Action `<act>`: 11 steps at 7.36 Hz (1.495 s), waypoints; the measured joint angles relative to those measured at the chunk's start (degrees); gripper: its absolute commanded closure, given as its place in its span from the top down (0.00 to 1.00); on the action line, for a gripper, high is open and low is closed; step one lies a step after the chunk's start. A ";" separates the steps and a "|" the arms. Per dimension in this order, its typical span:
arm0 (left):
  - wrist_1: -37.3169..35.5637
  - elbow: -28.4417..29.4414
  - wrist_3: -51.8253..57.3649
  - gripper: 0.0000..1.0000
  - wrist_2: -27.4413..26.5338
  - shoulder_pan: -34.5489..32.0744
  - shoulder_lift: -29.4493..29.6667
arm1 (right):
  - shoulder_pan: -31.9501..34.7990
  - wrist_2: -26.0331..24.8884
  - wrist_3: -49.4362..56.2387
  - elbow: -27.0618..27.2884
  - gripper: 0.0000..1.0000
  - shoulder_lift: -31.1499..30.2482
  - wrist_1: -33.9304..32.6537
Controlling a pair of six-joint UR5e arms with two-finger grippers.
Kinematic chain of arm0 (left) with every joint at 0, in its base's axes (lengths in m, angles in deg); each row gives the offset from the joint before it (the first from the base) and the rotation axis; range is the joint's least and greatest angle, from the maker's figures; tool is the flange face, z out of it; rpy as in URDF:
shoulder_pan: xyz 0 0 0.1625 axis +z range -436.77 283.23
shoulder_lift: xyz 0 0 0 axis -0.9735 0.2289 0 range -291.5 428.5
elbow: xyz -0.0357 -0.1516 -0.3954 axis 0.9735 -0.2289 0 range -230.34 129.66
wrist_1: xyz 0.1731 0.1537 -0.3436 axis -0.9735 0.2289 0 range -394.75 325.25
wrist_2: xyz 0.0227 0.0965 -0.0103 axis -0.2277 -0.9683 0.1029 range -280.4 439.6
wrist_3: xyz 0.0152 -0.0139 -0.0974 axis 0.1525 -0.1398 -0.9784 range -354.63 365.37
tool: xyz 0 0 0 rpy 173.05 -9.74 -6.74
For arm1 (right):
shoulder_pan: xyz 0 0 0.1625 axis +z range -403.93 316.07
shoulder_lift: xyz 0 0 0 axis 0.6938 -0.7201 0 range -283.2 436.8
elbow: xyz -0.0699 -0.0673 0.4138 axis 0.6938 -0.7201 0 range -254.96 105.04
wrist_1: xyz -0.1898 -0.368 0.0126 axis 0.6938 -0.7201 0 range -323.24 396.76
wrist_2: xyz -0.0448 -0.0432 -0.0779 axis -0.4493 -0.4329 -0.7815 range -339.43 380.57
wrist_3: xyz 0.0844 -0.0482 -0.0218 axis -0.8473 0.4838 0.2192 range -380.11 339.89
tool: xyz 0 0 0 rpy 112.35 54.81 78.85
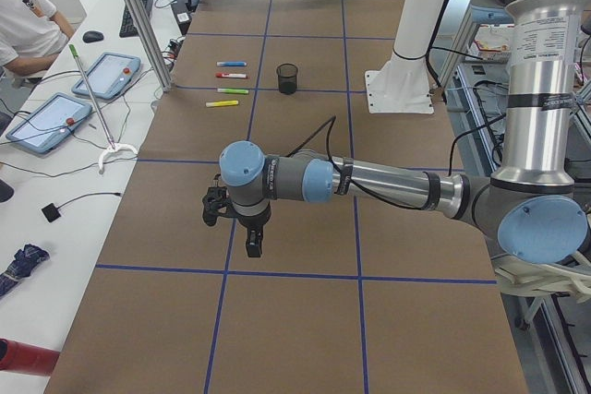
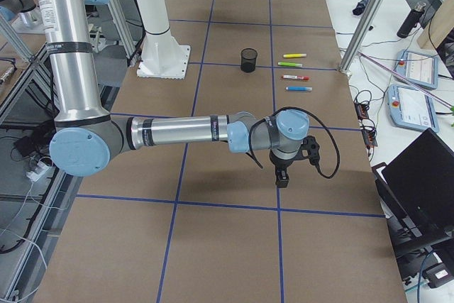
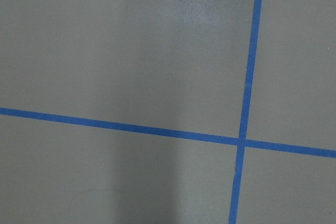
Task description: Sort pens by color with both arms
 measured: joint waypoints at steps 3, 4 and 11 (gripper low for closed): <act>0.39 0.25 0.07 1.00 -0.01 0.10 0.69 | 0.21 -0.12 0.02 0.19 1.00 -0.74 -0.09; 0.39 0.24 0.06 1.00 -0.03 0.10 0.77 | 0.24 -0.14 0.02 0.23 1.00 -0.73 -0.11; 0.37 1.01 0.19 1.00 -0.30 0.11 0.52 | 0.17 -2.70 0.18 0.08 1.00 -0.86 -2.27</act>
